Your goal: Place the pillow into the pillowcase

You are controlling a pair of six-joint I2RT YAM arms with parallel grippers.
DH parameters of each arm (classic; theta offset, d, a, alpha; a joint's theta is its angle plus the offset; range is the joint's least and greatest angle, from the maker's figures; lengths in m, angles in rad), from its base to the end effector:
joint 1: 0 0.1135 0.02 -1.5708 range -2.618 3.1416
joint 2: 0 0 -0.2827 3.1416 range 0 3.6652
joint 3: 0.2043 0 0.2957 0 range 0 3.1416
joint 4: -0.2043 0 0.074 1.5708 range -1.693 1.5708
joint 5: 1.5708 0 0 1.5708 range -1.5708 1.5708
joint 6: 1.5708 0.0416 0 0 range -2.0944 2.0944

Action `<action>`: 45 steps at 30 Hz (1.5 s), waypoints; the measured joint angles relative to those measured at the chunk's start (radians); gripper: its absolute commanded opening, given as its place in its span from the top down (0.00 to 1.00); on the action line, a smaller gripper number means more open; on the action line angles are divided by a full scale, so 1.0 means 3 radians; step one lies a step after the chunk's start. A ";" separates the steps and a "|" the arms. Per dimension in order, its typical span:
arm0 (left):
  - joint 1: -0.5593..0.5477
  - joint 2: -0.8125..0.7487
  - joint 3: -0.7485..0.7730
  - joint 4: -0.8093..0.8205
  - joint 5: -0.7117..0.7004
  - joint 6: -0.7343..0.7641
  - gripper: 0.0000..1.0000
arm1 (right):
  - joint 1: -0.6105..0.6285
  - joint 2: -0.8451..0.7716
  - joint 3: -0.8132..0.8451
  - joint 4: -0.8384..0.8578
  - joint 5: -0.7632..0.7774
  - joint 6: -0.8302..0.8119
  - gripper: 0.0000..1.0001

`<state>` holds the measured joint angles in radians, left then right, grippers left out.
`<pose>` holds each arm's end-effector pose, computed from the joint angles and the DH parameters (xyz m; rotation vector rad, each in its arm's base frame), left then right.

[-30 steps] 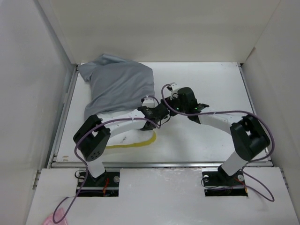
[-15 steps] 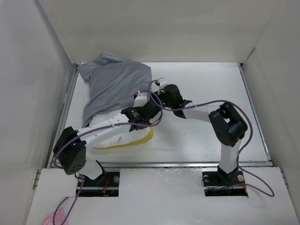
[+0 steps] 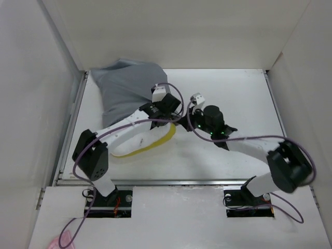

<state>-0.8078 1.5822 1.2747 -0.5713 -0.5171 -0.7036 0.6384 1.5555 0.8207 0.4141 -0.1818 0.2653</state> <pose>0.2828 -0.2660 0.2809 -0.0991 2.3052 -0.1258 0.3005 0.2324 0.2103 -0.4901 1.9019 0.7782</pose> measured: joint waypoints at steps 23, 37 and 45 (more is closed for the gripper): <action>-0.0183 0.0590 0.0498 0.0342 0.0478 0.0263 0.00 | 0.0092 -0.1521 -0.0544 -0.2080 0.0670 0.0058 0.83; -0.0573 -0.1512 -0.0582 -0.0184 0.0809 -0.0097 0.00 | 0.0098 -0.1488 -0.0195 -0.2614 0.1320 0.0135 0.09; 0.0067 -0.2232 -0.1194 -0.0852 0.0029 -0.0908 0.00 | 0.0947 -0.1461 -0.0018 -0.2502 0.0988 -0.0172 0.00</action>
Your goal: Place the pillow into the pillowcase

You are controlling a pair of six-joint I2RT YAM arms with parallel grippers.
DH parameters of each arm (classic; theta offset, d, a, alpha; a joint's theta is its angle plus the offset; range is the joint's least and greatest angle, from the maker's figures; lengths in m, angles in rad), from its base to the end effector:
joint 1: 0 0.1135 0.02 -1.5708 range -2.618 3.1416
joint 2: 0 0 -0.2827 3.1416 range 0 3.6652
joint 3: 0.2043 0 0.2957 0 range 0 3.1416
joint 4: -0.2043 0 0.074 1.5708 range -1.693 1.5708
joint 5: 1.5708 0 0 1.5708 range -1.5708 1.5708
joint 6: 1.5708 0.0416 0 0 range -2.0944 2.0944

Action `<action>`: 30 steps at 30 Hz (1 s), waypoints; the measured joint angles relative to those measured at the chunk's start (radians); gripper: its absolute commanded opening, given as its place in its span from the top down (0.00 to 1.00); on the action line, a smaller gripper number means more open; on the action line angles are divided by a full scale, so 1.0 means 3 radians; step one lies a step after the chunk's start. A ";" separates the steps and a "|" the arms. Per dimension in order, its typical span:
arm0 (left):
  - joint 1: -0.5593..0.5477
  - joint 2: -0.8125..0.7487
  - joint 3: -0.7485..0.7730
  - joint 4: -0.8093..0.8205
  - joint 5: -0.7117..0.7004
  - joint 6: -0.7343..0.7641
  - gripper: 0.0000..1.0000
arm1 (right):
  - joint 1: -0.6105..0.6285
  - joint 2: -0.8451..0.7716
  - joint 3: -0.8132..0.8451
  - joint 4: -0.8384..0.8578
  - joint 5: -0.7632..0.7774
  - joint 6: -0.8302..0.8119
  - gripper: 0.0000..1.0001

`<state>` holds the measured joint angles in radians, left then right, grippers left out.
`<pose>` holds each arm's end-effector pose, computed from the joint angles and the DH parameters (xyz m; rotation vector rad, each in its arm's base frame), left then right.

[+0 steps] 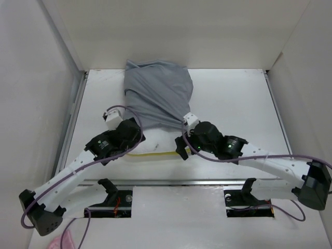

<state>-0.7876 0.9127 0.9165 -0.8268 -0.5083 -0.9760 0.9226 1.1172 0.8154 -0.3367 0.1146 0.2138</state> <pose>0.1635 -0.1356 0.3174 -0.4445 2.2417 -0.3131 0.1747 0.2227 0.2701 -0.7199 2.1328 0.5004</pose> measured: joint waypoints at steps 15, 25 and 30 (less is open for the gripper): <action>0.1358 0.0411 -0.0127 0.0970 0.0423 0.0650 0.00 | 0.0744 0.2144 0.1209 0.0596 0.0476 -0.0449 0.08; 0.1405 0.0722 -0.0474 0.1498 0.0900 0.0777 0.04 | 0.0504 0.2146 0.1082 0.0861 0.0795 -0.0198 1.00; 0.1405 0.0936 -0.0512 0.1727 0.1122 0.0813 1.00 | 0.0458 0.2115 0.0950 0.0956 0.0880 -0.0086 1.00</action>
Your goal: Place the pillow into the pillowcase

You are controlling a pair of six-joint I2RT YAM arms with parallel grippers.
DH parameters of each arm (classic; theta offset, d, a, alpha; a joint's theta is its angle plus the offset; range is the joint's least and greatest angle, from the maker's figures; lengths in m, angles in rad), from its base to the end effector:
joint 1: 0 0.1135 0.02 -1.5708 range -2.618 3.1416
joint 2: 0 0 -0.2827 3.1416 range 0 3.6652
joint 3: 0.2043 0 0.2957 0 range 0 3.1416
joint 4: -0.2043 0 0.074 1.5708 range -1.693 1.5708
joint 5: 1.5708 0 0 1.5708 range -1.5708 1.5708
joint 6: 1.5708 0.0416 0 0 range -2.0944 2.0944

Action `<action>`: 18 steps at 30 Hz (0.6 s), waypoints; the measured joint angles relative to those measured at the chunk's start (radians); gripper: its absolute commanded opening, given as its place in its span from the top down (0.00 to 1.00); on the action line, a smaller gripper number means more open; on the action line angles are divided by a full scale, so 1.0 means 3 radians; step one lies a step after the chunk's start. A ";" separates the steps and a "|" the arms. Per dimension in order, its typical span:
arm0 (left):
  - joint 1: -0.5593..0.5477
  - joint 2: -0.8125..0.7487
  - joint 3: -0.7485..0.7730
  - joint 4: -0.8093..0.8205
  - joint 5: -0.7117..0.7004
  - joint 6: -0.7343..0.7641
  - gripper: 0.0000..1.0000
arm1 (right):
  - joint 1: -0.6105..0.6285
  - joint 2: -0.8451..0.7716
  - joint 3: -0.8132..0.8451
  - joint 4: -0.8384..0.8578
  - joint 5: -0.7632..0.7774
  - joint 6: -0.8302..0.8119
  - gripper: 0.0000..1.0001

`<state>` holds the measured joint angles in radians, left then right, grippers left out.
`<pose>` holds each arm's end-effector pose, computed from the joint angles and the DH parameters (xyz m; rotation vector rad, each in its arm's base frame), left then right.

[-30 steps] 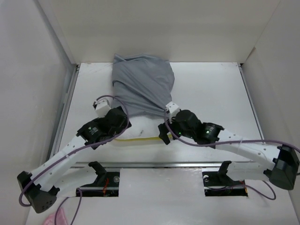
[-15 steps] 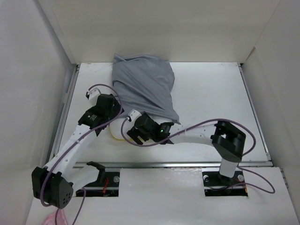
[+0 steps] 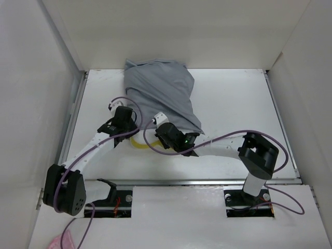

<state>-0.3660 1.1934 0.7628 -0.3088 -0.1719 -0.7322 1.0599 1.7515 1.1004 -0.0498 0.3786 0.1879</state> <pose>0.2724 -0.0968 0.2325 -0.5098 2.2680 -0.3644 0.2205 0.3620 0.1912 -0.7573 2.0927 0.2570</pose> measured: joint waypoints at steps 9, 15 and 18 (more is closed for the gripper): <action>-0.0251 -0.0070 -0.0001 0.0107 -0.0078 0.0062 1.00 | 0.0009 -0.0041 -0.0093 0.0114 0.0299 0.0086 1.00; -0.0490 -0.0749 0.0125 -0.0139 -0.0170 0.0001 0.59 | -0.0006 -0.0089 -0.0098 0.0242 0.0505 0.0158 1.00; -0.0530 -0.1050 0.0146 -0.0320 -0.0217 -0.0072 0.23 | -0.0122 -0.0141 -0.0104 0.0320 0.0534 0.0172 1.00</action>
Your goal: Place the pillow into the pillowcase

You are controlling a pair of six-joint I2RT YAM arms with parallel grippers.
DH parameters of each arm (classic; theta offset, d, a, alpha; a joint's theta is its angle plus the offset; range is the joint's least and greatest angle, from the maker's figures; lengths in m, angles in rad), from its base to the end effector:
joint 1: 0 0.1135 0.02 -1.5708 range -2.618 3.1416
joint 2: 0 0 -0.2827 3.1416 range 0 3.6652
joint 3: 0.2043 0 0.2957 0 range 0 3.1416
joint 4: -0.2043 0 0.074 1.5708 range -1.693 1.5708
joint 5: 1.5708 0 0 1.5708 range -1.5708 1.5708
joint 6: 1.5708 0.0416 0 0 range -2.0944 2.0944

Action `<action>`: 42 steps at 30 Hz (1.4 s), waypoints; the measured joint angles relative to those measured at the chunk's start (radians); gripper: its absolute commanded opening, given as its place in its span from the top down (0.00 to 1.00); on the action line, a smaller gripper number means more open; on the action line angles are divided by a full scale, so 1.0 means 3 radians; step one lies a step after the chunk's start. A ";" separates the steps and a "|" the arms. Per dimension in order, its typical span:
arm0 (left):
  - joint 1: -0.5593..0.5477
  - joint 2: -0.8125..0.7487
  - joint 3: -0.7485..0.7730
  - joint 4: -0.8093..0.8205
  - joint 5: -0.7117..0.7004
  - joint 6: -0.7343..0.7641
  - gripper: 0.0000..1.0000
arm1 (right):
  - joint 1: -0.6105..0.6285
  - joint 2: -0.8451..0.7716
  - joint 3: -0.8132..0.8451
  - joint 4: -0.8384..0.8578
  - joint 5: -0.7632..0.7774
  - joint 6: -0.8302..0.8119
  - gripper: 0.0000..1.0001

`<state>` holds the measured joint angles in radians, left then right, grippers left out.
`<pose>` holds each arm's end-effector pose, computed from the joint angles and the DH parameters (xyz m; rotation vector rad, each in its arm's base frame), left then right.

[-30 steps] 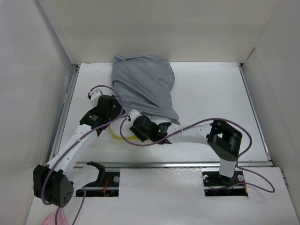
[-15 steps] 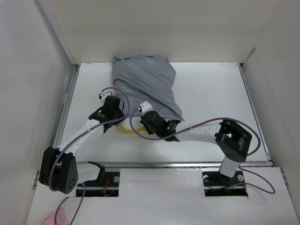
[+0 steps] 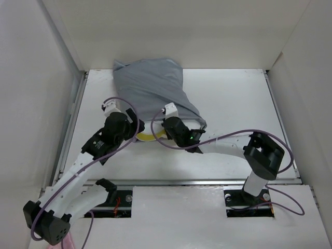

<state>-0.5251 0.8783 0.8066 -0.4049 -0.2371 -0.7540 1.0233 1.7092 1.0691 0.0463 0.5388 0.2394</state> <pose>0.2076 -0.1090 0.3177 -0.3863 2.0430 -0.5557 0.2358 0.3458 0.2073 -0.5063 2.0144 0.1866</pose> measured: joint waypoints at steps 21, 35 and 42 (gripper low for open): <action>-0.0345 0.0582 -0.0876 0.0820 0.0415 0.0084 0.09 | -0.0660 -0.0526 -0.0418 -0.0042 -0.0292 0.0067 1.00; -0.0704 0.1481 -0.0076 0.0389 -0.0514 0.0050 1.00 | -0.0661 -0.0520 -0.0362 -0.0109 -0.0313 0.0130 1.00; -0.1597 0.1035 0.0319 -0.0191 -0.0665 0.0013 1.00 | -0.0640 -0.0326 -0.0342 0.0247 -0.0223 0.0290 1.00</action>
<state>-1.0042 1.1889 0.9024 -0.4622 -0.4366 -0.7502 0.8314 1.6115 0.9665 0.1204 0.4721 0.3264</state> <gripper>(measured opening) 0.007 0.128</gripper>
